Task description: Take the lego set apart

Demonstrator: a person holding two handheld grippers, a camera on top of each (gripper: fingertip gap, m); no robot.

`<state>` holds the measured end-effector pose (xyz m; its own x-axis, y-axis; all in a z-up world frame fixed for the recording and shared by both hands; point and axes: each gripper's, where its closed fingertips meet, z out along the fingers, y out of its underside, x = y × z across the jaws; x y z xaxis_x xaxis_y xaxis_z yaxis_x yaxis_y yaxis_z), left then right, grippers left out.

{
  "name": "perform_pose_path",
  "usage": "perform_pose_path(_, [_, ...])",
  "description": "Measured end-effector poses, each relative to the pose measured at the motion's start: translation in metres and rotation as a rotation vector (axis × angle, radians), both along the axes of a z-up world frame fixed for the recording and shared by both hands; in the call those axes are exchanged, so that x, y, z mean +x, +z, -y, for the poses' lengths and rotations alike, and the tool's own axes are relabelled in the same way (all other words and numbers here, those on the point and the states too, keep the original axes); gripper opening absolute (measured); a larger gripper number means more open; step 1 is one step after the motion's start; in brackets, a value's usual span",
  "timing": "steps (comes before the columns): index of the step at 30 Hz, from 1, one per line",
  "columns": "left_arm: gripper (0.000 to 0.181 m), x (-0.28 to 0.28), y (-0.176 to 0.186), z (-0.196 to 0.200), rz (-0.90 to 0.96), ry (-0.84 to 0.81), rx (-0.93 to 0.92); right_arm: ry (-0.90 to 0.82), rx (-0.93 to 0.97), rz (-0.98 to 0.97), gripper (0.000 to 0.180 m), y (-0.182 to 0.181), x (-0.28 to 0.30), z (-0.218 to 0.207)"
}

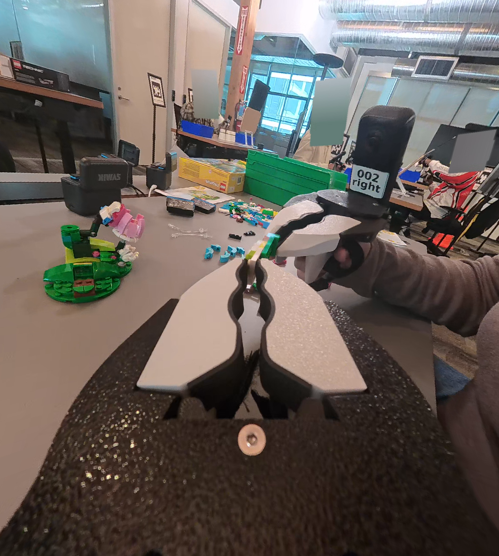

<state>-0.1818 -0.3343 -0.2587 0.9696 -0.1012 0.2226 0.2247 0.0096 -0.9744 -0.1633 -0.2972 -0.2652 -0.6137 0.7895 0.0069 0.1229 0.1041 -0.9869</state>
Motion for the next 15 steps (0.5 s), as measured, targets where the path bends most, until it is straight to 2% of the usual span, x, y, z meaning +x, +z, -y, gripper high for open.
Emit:
perform_pose_path(5, [0.004,-0.005,-0.002,-0.001,-0.011,0.058,-0.026,-0.094,0.111,-0.063,0.006,0.002,-0.005,-0.003])
perform_pose_path(10, [0.004,-0.007,-0.01,-0.005,-0.02,0.145,-0.109,-0.316,0.506,-0.284,0.004,0.008,-0.012,-0.017])
perform_pose_path(13, [0.004,-0.01,-0.013,-0.007,-0.007,0.184,-0.129,-0.306,0.584,-0.322,0.004,0.006,-0.011,-0.012])
perform_pose_path(15, [0.004,-0.017,-0.014,-0.005,-0.023,0.216,-0.141,-0.278,0.571,-0.291,0.004,0.003,-0.011,-0.015])
